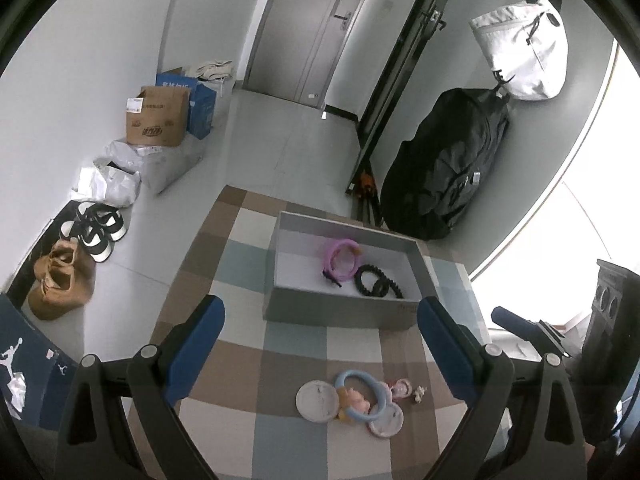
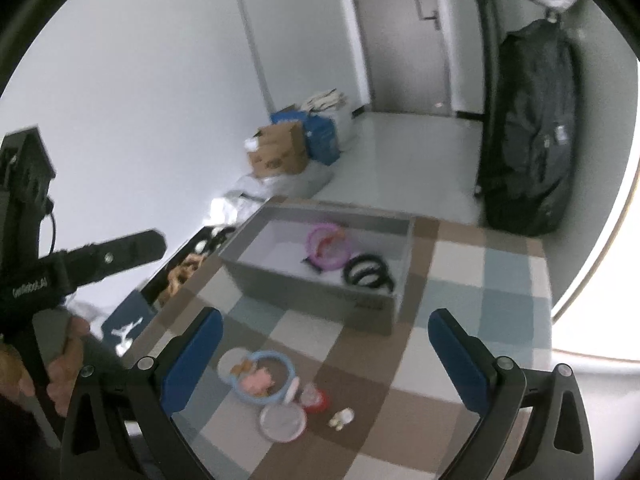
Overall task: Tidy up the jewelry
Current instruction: 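Withdraw both open tools from the box, then close the right tool on the blue ring with the pink pig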
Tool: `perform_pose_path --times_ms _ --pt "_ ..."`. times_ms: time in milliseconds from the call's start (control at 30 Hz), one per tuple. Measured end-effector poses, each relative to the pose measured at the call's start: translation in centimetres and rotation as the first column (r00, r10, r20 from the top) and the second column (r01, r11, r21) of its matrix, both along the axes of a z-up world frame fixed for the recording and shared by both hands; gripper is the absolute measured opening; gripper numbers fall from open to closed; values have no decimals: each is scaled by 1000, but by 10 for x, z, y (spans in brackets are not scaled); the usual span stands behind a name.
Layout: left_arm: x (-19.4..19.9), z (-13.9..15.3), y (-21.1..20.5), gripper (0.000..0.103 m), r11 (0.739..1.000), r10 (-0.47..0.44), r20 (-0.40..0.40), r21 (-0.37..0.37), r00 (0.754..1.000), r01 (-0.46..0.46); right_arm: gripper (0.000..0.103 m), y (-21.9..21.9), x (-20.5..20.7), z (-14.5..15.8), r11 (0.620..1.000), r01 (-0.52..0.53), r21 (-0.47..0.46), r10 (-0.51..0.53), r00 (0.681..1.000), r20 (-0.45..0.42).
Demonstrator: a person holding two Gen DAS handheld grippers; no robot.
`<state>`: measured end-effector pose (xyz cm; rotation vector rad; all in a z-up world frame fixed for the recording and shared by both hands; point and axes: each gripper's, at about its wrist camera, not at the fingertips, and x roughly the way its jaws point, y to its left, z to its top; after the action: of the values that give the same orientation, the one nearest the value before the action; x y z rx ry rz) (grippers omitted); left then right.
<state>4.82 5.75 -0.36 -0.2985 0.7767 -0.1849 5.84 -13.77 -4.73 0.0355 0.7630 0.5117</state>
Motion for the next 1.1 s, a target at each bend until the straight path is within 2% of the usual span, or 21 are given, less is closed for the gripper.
perform_pose_path --times_ms 233,433,500,633,733,833,1100 --pt "-1 -5 12 94 1000 -1 -38 -28 999 -1 102 26 -3 -23 990 -141 -19 138 983 -118" --pt "2 -2 22 94 1000 -5 -15 -25 1000 4 100 45 0 -40 977 -209 -50 197 963 -183" --pt "4 -5 25 94 999 0 -26 -32 1000 -1 93 50 5 -46 972 -225 -64 208 956 -209" --pt "8 -9 30 94 999 5 -39 -34 999 -6 89 61 14 -57 964 -251 -91 222 943 -246" --pt "10 -11 35 94 999 8 -51 -46 999 -11 82 69 21 -64 955 -275 -108 237 931 -277" --pt "11 -12 39 94 998 11 -58 -53 998 -14 80 73 23 -68 950 -282 -133 235 928 -289" --pt "15 -17 45 94 996 14 -94 -81 996 -21 63 73 23 -71 942 -300 -148 245 921 -303"
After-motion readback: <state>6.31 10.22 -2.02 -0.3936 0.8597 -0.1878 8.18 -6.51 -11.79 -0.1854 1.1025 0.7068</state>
